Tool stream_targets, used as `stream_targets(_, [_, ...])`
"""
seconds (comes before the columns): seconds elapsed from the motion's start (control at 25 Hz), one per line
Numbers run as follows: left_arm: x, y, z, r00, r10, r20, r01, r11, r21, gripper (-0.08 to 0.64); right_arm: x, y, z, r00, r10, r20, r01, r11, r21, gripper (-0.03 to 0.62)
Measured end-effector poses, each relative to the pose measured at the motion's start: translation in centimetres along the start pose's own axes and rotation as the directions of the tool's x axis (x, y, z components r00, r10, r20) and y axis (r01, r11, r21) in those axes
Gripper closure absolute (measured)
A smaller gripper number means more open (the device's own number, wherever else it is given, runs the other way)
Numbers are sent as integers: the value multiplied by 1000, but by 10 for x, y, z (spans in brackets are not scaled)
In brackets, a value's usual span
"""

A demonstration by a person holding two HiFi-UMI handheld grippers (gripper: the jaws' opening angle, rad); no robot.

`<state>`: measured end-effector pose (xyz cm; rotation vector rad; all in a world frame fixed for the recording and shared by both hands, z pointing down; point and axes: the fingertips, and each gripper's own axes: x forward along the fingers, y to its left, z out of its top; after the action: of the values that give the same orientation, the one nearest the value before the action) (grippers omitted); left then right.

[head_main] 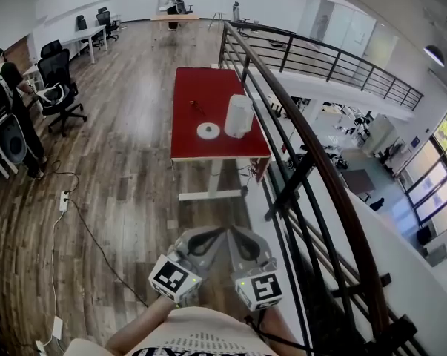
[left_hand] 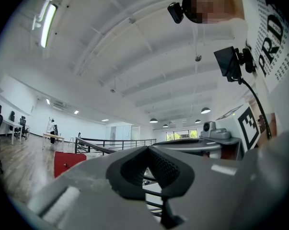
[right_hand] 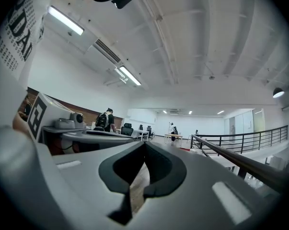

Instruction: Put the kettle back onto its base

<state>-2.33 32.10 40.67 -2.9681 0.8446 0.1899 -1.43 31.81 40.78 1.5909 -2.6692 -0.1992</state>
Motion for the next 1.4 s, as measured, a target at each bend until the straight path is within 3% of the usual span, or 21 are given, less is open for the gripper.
stream_targets(0.28, [-5,1,-9,999,31,-21,-31,1000,1,569,-1,2,-11,999,10,-41,-10,1000,19,584])
stream_targets(0.56, [0,-1,-11,997,59,-40,-58,998,32,569,1,0,-8,999,37,-25,-37,999,-5,584])
stream_targets(0.96, [21,-3,-6,996,82,-33,-81,996,45,569,-2,-20,-7,1000,11,-21,-11,1000,21,584])
stream_targets(1.4, [41,30,-21,994,85,-65,-82,995,48,569,26,-44,-23,997,-19,-75,24,997,72,584])
